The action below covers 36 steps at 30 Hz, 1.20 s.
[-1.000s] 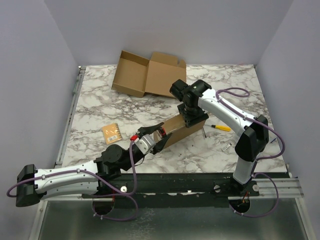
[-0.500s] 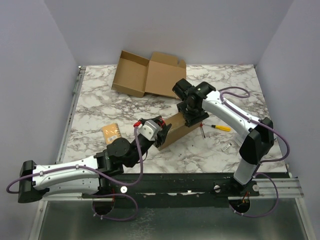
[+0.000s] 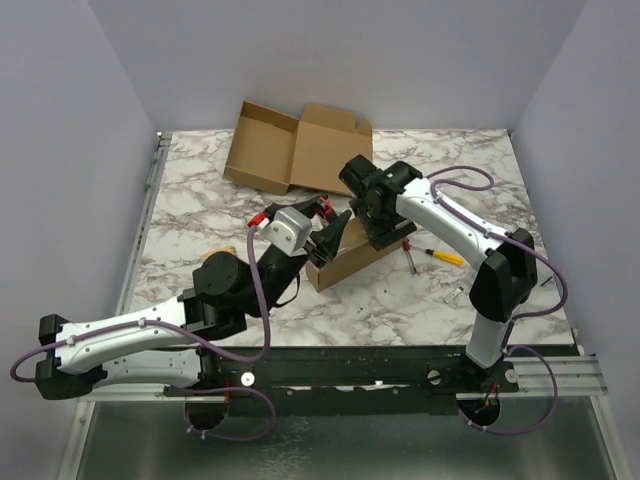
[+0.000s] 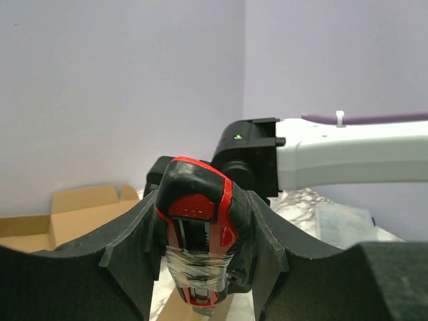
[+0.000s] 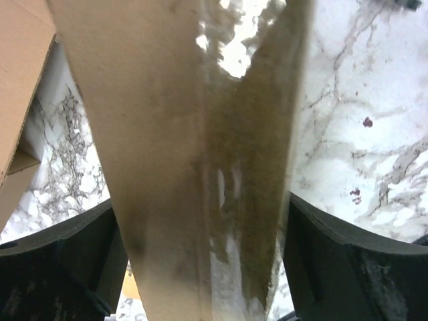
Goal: Unpack the express box
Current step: Cut the express box at the center of the board, then place the knife at the center of the board.
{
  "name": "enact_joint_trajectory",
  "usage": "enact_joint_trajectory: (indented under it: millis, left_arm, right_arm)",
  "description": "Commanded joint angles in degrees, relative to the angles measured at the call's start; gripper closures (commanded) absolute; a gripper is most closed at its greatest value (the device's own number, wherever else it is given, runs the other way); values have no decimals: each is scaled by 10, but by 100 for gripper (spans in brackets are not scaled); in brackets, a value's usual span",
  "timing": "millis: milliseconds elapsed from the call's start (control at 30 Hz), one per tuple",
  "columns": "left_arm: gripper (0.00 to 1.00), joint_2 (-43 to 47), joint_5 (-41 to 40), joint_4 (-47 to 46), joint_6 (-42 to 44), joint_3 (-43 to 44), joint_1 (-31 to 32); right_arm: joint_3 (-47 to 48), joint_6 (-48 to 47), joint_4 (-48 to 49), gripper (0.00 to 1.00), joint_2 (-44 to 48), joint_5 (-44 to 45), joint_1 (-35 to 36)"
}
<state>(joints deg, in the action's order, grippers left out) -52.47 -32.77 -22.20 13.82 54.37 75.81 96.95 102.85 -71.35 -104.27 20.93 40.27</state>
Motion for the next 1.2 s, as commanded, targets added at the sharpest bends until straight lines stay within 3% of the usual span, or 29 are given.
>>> enact_joint_trajectory:
  millis: [0, 100, 367, 467, 567, 667, 800, 967, 1100, 1167]
  left_arm:
    - [100, -14, -97, 118, -2, 89, 2]
    - [100, 5, -141, 218, -40, 106, -6]
    - [100, 116, -250, 492, -267, 88, -12]
    - [100, 134, -242, 531, -340, 42, -12]
    - [100, 113, -227, 536, -381, 2, -14]
    - [100, 67, -183, 519, -391, -28, -50]
    - [100, 21, -31, 486, -407, -67, -199]
    - [100, -44, 98, 441, -432, -125, -361]
    - [100, -101, 83, 422, -510, -176, -379]
    - [100, -123, 99, 409, -529, -197, -378]
  right_arm:
    - [31, -73, 14, 8, -14, 55, -3]
    - [37, -188, 55, 0, -5, 60, -1]
    - [-36, -451, 185, 0, 95, 46, 2]
    - [-72, -559, 243, 0, 152, 24, 2]
    - [-98, -658, 294, 0, 188, -27, 2]
    - [-89, -709, 284, 0, 200, -66, 2]
    - [-96, -757, 260, 0, 237, -79, 2]
    - [-172, -782, 278, 0, 335, -15, 2]
    - [-242, -775, 302, 0, 387, 22, 1]
    - [-272, -766, 322, 0, 399, -3, -13]
